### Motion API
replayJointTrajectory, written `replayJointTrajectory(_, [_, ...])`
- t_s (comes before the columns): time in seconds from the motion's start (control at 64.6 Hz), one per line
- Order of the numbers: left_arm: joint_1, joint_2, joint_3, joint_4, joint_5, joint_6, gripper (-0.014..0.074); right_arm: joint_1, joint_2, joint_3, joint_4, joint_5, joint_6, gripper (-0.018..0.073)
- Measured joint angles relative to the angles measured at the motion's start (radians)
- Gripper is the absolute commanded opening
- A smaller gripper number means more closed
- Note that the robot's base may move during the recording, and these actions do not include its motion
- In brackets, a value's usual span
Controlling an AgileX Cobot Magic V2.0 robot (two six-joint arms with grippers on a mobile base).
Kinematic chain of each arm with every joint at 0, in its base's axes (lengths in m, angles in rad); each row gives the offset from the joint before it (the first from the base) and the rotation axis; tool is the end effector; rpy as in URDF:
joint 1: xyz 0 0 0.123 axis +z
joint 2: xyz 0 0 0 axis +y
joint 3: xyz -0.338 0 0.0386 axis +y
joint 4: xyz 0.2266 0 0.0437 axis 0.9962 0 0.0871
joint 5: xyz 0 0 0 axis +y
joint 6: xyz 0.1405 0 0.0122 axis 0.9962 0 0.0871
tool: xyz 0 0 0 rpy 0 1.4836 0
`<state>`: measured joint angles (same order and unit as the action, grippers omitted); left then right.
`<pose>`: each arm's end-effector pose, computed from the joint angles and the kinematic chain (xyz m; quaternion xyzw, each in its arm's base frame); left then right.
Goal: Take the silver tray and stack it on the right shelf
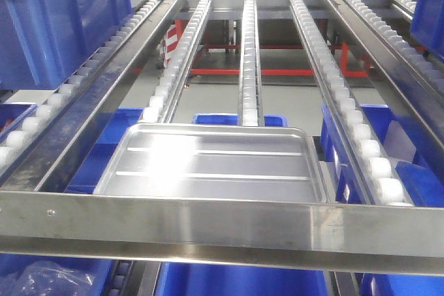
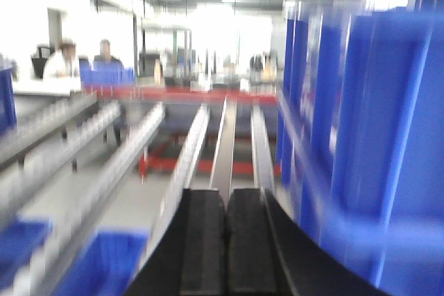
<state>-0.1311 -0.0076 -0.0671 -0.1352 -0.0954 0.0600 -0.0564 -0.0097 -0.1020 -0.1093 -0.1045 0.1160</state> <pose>0.0209 -0.0009 0.2552 0.0122 0.6108 -0.0774 0.7879 0.0167 0.0007 0.2690 0.0143 0.5922 -0.0164 0.8055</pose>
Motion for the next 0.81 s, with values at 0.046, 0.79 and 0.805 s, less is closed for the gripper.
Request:
replayJointTrajectory(0.046, [0.0, 0.019, -0.067, 0.0, 0.025, 0.0, -0.01, 0.0, 0.003, -0.06, 0.0, 0.023, 0.0, 0.0057])
replayJointTrajectory(0.79, [-0.044, 0.678, -0.627, -0.007, 0.569, 0.068, 0.0294, 0.201, 0.445, -0.292, 0.0, 0.137, 0.0, 0.0403])
replayJointTrajectory(0.805, [-0.047, 0.685, -0.632, -0.011, 0.574, 0.068, 0.0296, 0.211, 0.454, -0.295, 0.0, 0.14, 0.0, 0.0409])
